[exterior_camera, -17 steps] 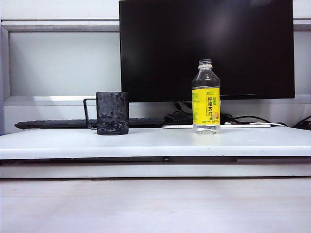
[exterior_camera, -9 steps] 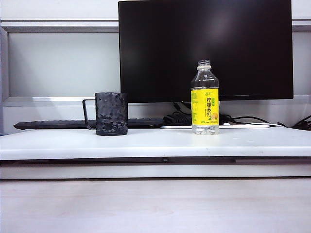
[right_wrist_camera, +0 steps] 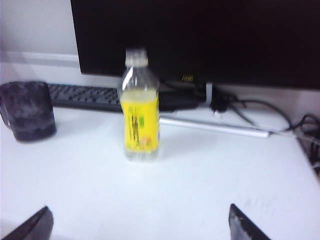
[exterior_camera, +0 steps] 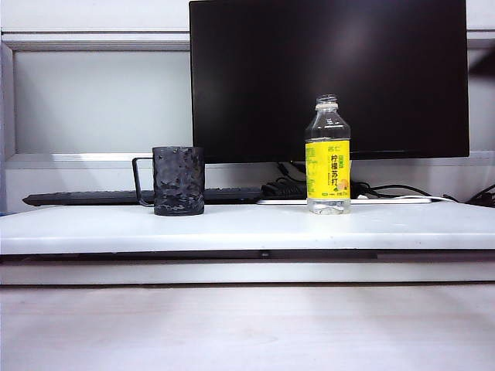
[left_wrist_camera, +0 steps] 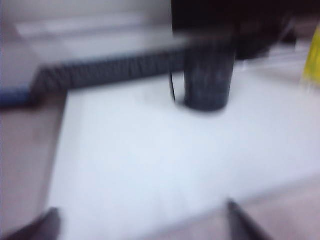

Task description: Carefully pick up the bottle and pour some water from the bottle into the cup.

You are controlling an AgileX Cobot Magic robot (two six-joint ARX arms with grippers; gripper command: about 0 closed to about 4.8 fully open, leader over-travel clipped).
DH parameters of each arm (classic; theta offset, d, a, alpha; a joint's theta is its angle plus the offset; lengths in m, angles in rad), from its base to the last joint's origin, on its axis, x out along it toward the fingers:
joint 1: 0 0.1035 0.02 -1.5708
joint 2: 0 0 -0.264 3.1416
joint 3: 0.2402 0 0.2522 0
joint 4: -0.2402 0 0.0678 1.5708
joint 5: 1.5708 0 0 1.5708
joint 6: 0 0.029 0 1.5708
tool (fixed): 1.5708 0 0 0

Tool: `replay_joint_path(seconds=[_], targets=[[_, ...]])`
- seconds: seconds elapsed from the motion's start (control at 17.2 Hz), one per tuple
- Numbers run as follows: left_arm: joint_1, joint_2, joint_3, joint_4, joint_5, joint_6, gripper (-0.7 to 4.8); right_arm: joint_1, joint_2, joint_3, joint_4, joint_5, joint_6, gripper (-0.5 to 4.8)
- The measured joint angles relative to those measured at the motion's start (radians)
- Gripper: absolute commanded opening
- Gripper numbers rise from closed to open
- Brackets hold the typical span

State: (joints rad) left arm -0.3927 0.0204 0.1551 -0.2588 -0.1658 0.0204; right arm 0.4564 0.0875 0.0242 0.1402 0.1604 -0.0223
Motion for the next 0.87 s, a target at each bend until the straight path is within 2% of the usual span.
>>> replay_joint_path(seconds=[0.06,0.12,0.17,0.41,0.52,0.87], targets=[[0.000,0.000,-0.018,-0.005,0.000,-0.015,0.57,0.001,0.003,-0.013,-0.029,-0.003,0.004,0.97],[0.000,0.000,-0.032,-0.005,0.000,-0.027,0.13,0.000,0.001,-0.013,-0.064,-0.004,0.004,0.39],[0.000,0.000,-0.044,-0.003,0.000,-0.037,0.10,0.000,0.000,-0.013,-0.096,-0.004,0.004,0.16],[0.000,0.000,-0.099,0.002,-0.041,-0.051,0.17,0.000,0.000,-0.013,-0.142,0.002,0.003,0.09],[0.000,0.001,-0.111,0.001,-0.076,-0.059,0.21,0.000,0.000,-0.013,-0.164,0.038,0.002,0.09],[0.000,-0.001,-0.112,0.005,-0.074,-0.060,0.21,0.000,0.000,-0.013,-0.175,0.043,0.003,0.09]])
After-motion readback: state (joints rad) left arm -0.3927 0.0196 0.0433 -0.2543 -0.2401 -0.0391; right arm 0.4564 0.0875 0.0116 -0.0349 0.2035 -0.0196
